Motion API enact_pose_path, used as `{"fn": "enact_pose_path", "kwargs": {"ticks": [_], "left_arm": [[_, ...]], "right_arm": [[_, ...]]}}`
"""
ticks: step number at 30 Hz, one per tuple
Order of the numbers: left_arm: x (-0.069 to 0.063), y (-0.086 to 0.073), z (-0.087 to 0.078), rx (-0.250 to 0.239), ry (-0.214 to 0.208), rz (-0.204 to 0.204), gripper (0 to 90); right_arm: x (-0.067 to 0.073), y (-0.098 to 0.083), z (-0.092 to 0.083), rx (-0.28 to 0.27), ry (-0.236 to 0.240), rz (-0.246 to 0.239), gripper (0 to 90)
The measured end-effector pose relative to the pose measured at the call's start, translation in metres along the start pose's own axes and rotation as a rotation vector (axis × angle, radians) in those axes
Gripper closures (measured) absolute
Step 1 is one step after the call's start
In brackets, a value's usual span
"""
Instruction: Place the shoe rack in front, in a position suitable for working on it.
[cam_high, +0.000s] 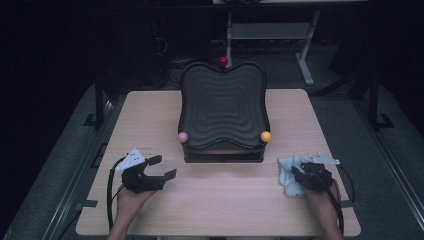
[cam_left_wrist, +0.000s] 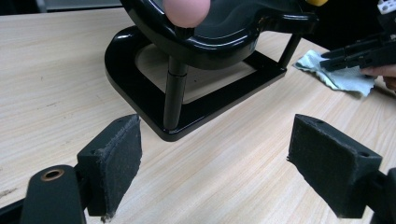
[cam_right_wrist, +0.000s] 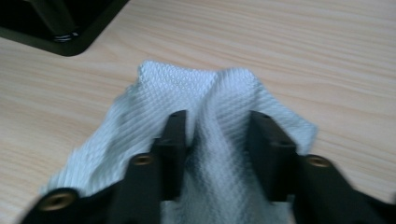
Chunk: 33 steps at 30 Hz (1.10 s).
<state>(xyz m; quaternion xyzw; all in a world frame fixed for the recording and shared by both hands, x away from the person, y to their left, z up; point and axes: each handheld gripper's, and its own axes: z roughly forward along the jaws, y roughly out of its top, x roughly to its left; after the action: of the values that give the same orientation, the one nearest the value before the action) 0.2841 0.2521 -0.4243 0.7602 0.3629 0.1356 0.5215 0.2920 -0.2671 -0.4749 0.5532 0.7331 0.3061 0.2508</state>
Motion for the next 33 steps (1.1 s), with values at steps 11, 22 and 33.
{"fn": "enact_pose_path", "kwargs": {"ticks": [11, 22, 33], "left_arm": [[-0.005, 0.009, 0.002, -0.031, 0.041, 0.025, 17.1], [-0.002, 0.041, 0.013, -0.068, 0.047, 0.059, 33.6], [0.0, 0.068, 0.035, -0.061, 0.066, 0.096, 37.4]], "right_arm": [[0.003, -0.006, -0.002, -0.038, -0.027, -0.01, 78.7], [0.008, -0.005, -0.02, -0.112, 0.046, 0.038, 81.2], [0.037, 0.0, -0.054, -0.244, 0.112, -0.044, 81.1]]}}
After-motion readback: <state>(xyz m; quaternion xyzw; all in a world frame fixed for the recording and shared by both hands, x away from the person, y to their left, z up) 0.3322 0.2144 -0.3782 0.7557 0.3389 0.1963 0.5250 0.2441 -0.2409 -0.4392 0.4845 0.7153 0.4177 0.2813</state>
